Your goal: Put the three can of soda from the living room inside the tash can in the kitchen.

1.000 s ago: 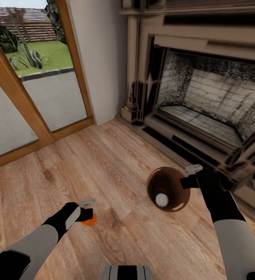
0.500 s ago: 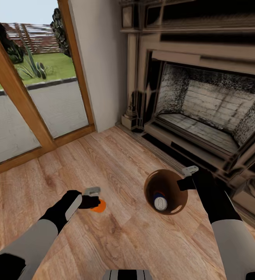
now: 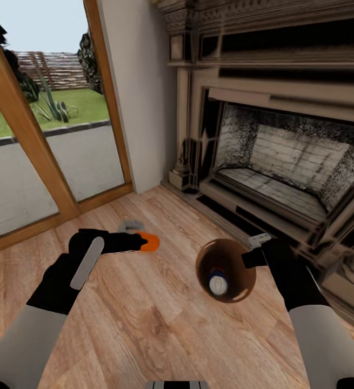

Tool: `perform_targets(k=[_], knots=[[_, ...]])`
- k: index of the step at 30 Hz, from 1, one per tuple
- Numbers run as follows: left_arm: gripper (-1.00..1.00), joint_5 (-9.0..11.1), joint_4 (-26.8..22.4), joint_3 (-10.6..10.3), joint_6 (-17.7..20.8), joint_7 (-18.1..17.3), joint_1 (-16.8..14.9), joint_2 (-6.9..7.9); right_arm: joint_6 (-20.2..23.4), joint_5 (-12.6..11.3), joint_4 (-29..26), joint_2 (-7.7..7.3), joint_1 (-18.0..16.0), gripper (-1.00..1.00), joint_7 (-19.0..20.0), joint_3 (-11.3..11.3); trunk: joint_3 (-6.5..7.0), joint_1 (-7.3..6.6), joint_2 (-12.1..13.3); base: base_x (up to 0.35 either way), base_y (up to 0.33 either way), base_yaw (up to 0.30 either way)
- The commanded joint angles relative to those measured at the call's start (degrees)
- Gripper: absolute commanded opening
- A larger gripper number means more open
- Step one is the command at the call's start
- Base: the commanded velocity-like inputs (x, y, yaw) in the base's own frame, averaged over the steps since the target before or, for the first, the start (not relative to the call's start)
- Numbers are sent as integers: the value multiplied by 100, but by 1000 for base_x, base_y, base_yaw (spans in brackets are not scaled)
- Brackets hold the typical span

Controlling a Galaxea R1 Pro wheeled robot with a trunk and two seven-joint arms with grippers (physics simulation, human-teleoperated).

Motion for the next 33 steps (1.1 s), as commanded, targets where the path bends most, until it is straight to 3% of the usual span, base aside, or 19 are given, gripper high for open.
perform_targets(k=[1, 3, 6, 8, 10, 11, 14, 17, 22, 24, 30, 33], knots=[[-100, 46, -20, 8, 0, -2, 3, 13, -9, -20, 41, 4, -4, -100, 11, -1, 24, -3, 1, 0, 0, 0], [-100, 368, -73, 21, 0, -5, 8, 118, -13, -20, 200, 13, -4, -100, 3, 0, 68, -8, 4, 0, 0, 0], [-100, 1243, -174, 8, 0, -7, 10, 365, -19, -20, 336, 73, -4, -100, -3, 1, 134, -16, 8, 0, 0, 0], [-100, 1614, -208, -10, 0, -7, 10, 465, -20, -16, 357, 95, -4, -100, -7, 1, 179, -21, 11, 0, 0, 0], [-100, 2404, -306, -42, 0, -7, 7, 601, -17, -13, 379, 139, -8, -100, -18, 1, 223, -26, 13, 0, 0, 0], [-100, 2683, -377, -53, 0, -7, 5, 641, -15, -15, 388, 155, -9, -100, -41, -2, 245, -29, 15, 0, 0, 0], [-100, 3151, -529, -154, 0, -13, 3, 700, -2, -18, 398, 177, -11, -100, -91, -5, 312, -36, 19, 0, 0, 0], [-100, 3667, -597, -599, 0, -15, -10, 722, 70, -19, 426, 198, -12, -100, -116, -2, 378, -44, 23, 0, 0, 0], [-100, 4028, -621, -902, 0, -16, -17, 722, 98, -16, 475, 273, -12, -100, -128, 42, 489, -57, 29, 0, 0, 0], [-100, 4065, -622, -974, 0, -16, -16, 722, 103, -14, 511, 283, -15, -100, -131, 50, 533, -62, 32, 0, 0, 0], [-100, 4126, -616, -1512, 0, -8, -7, 721, 102, -24, 608, 306, -24, -100, -289, 62, 666, -78, 40, 0, 0, 0], [-100, 4129, -616, -1558, 0, -8, -5, 721, 102, -26, 618, 309, -28, -100, -317, 63, 733, -85, 44, 0, 0, 0]])
